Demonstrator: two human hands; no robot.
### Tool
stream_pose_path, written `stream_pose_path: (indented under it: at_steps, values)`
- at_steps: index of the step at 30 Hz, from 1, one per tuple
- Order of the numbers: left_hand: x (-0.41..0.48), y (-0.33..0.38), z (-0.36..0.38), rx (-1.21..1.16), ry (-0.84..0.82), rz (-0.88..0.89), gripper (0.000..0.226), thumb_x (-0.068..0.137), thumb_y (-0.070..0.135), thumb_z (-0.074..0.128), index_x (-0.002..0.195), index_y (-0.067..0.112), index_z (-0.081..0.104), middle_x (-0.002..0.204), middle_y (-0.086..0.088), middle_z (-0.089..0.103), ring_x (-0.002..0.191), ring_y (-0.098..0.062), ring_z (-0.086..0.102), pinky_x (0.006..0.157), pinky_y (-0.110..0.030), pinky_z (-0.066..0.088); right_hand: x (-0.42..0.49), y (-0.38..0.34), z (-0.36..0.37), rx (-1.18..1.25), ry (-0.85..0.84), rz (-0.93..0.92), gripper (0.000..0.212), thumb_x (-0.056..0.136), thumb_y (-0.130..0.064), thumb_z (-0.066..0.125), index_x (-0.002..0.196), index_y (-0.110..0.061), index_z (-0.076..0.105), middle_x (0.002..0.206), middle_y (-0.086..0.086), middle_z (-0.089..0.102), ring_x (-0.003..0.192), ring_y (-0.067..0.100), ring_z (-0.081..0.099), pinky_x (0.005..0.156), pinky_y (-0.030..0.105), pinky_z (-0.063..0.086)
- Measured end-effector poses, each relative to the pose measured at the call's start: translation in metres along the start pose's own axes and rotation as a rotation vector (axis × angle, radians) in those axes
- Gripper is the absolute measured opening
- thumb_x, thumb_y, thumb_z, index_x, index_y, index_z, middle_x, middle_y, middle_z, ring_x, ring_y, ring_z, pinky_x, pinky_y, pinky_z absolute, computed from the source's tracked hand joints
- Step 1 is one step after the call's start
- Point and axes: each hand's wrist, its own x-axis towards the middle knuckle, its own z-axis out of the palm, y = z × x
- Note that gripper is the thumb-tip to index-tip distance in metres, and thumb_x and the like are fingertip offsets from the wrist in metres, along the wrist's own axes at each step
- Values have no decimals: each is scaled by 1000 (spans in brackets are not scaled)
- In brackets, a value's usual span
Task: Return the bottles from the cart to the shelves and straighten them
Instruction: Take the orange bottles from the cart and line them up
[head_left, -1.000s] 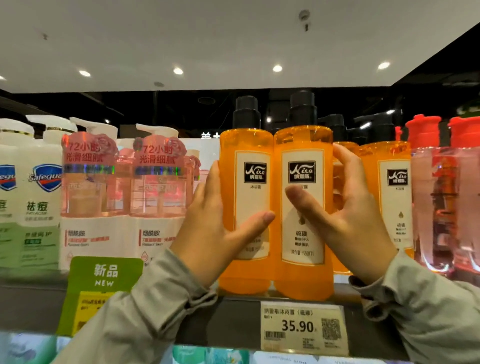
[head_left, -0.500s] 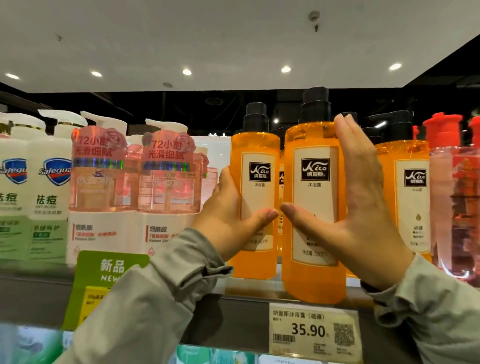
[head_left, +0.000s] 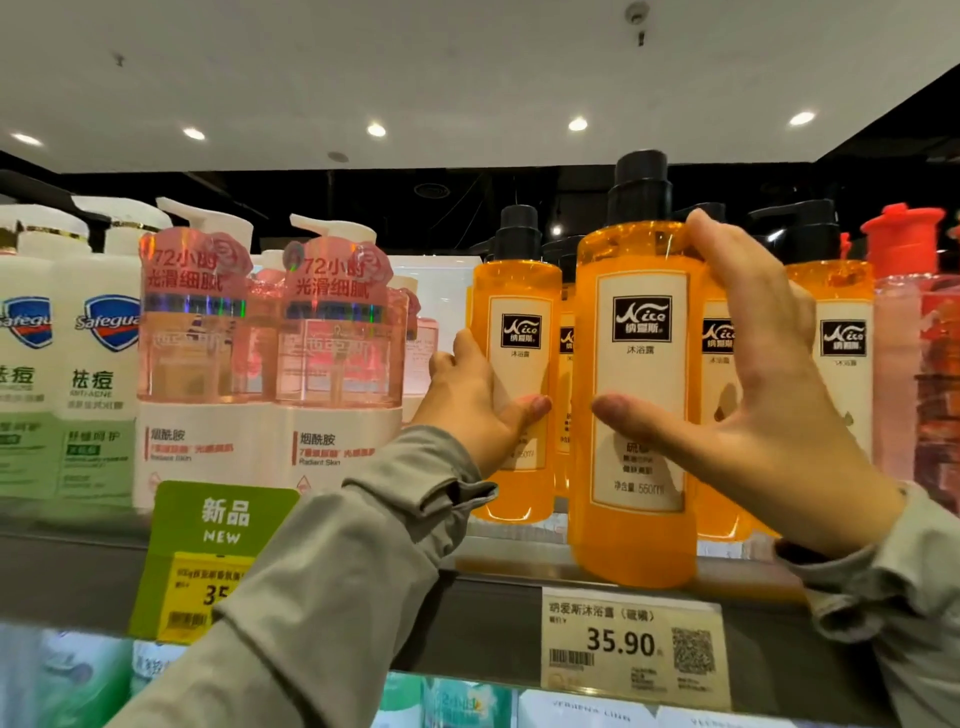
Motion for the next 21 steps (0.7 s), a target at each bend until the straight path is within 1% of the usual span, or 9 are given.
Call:
stream_pose_path:
  at_steps: [3, 5, 8, 9, 12, 14, 16, 19, 21]
  values:
    - [-2, -1, 1, -35, 4, 10, 62, 86, 29, 64, 134, 16, 27, 130, -10, 38, 113, -22, 43, 99, -33, 40, 2, 3, -15, 5, -131, 9, 115, 54, -78, 59, 149, -37, 9, 150, -24, 14, 133, 6, 20, 105, 39, 24]
    - [-2, 0, 1, -54, 13, 14, 60, 86, 27, 64, 133, 17, 28, 129, -10, 39, 105, -18, 41, 97, -31, 40, 5, 2, -17, -40, -171, 7, 117, 50, -82, 56, 147, -41, 5, 151, -24, 10, 128, 2, 17, 102, 37, 19]
    - [-3, 0, 2, -67, 38, 23, 57, 85, 24, 66, 130, 16, 31, 128, -10, 42, 105, -17, 45, 92, -27, 40, 9, 2, -10, -148, -212, -12, 120, 50, -86, 50, 149, -38, 1, 152, -22, 6, 121, -6, 9, 97, 33, 13]
    - [-3, -1, 3, -73, 44, 20, 58, 85, 24, 66, 130, 15, 31, 128, -10, 44, 108, -20, 49, 94, -28, 42, 10, 3, -7, -179, -219, -13, 121, 51, -87, 48, 150, -37, 0, 152, -20, 6, 119, -5, 9, 96, 33, 13]
    - [-3, -2, 2, -76, 63, 4, 66, 84, 24, 67, 136, 14, 27, 130, -12, 45, 114, -27, 52, 98, -42, 47, 13, 6, 0, -272, -231, -10, 124, 49, -91, 41, 151, -33, 0, 154, -15, 6, 118, 3, 17, 90, 32, 14]
    - [-4, -1, 3, -70, 75, 9, 65, 85, 22, 66, 137, 14, 27, 129, -12, 44, 115, -25, 50, 98, -36, 46, 15, 8, 3, -340, -240, -7, 124, 49, -94, 37, 151, -33, -1, 154, -14, 6, 116, 9, 21, 82, 30, 15]
    - [-6, 0, 3, -53, 92, 18, 69, 88, 19, 63, 142, 12, 21, 131, -11, 41, 116, -22, 47, 95, -30, 42, 15, 8, 6, -396, -247, -7, 124, 49, -94, 34, 150, -33, -3, 155, -12, 6, 110, 11, 23, 76, 30, 14]
    - [-8, 2, 5, -32, 108, 11, 71, 90, 18, 61, 144, 11, 15, 133, -13, 38, 118, -24, 45, 97, -30, 40, 17, 5, 10, -485, -279, -14, 129, 48, -97, 36, 150, -31, -6, 156, -8, 6, 108, 13, 23, 73, 28, 10]
    - [-8, 4, 5, -22, 107, -1, 72, 90, 19, 60, 145, 11, 14, 134, -15, 36, 118, -27, 45, 99, -33, 40, 19, 4, 12, -560, -304, 5, 130, 47, -94, 35, 151, -27, -5, 157, -6, 7, 109, 15, 22, 74, 27, 9]
